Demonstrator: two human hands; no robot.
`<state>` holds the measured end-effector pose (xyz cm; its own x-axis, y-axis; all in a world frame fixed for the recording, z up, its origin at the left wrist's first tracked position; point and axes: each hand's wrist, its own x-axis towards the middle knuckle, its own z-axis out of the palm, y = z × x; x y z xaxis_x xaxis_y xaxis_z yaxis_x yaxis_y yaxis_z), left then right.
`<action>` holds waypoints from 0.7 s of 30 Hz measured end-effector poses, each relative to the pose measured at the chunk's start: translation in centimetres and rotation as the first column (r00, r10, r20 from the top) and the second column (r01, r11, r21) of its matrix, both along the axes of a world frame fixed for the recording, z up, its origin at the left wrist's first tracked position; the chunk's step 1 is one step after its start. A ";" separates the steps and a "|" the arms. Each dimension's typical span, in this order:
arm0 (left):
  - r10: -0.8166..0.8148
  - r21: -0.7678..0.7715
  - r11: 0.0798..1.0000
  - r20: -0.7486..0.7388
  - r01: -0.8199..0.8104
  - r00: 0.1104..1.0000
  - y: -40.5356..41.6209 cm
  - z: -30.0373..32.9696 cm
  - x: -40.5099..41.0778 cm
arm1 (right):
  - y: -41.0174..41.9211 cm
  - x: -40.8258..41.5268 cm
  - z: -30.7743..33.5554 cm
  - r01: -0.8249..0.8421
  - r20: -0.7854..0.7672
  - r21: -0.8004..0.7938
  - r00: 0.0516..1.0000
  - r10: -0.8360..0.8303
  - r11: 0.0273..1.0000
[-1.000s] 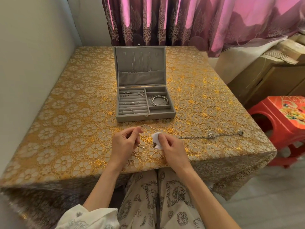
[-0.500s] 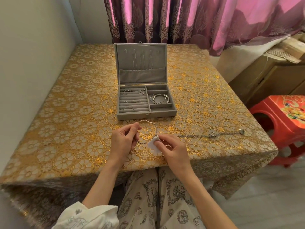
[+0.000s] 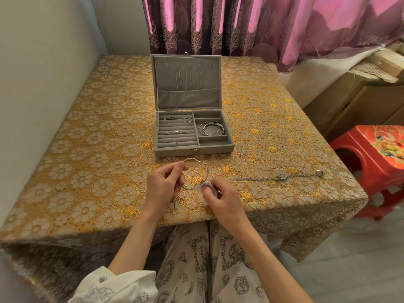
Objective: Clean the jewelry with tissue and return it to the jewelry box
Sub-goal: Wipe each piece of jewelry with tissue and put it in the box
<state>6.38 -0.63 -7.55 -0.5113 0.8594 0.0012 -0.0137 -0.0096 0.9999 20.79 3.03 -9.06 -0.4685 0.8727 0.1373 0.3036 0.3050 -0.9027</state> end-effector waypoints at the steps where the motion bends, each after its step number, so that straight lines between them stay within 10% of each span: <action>1: 0.010 0.005 1.000 0.020 -0.010 1.000 0.0 0.0 0.0 | 0.0 0.1 0.0 0.016 -0.014 0.000 1.000 -0.016 1.000; 21: -0.005 0.001 1.000 0.042 0.005 0.999 0.0 0.1 -0.2 | 0.3 0.4 1.4 0.005 -0.247 -0.253 0.967 -0.070 0.967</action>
